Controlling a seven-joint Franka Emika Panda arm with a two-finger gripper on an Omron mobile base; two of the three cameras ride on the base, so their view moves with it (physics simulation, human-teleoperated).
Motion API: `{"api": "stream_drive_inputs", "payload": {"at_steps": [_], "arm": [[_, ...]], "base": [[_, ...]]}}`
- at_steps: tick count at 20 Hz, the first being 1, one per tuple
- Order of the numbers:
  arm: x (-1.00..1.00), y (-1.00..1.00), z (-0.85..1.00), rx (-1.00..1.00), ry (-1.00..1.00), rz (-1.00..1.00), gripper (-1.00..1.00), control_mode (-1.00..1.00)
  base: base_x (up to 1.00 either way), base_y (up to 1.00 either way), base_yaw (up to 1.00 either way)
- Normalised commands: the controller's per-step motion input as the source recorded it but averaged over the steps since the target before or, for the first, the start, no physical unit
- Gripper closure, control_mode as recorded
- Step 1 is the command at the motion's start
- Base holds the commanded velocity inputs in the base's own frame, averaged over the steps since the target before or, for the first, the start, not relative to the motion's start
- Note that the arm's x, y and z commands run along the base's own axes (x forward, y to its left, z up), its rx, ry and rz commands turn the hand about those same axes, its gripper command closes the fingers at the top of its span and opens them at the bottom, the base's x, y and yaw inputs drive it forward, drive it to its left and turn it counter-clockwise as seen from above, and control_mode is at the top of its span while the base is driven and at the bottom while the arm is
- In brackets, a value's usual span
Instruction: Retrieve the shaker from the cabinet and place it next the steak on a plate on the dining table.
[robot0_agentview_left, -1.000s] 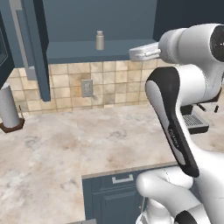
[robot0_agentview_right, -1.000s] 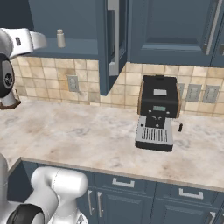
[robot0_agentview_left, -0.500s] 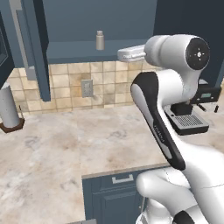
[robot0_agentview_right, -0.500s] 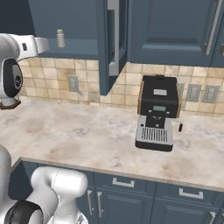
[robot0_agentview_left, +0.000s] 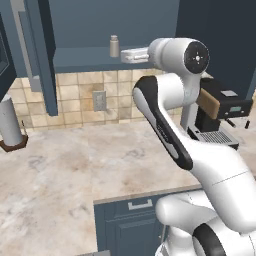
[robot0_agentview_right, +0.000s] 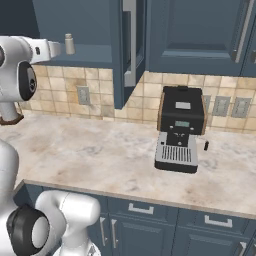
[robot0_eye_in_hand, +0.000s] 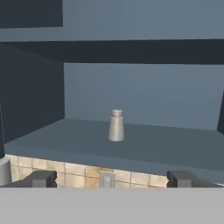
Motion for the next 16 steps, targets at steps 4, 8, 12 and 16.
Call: {"api": "stream_drive_inputs", "payload": {"at_steps": [4,8,12,16], "arm": [[0.49,0.00,0.00,0.00,0.01,0.00,-1.00,-1.00],[0.43,0.00,0.00,0.00,0.09,0.00,-1.00,-1.00],[0.37,0.00,0.00,0.00,0.06,0.00,-1.00,-1.00],[0.28,0.00,0.00,-0.01,0.03,0.00,-1.00,-1.00]], "base": [[0.00,0.00,0.00],[0.00,0.00,0.00],[0.00,0.00,0.00],[0.00,0.00,0.00]]}}
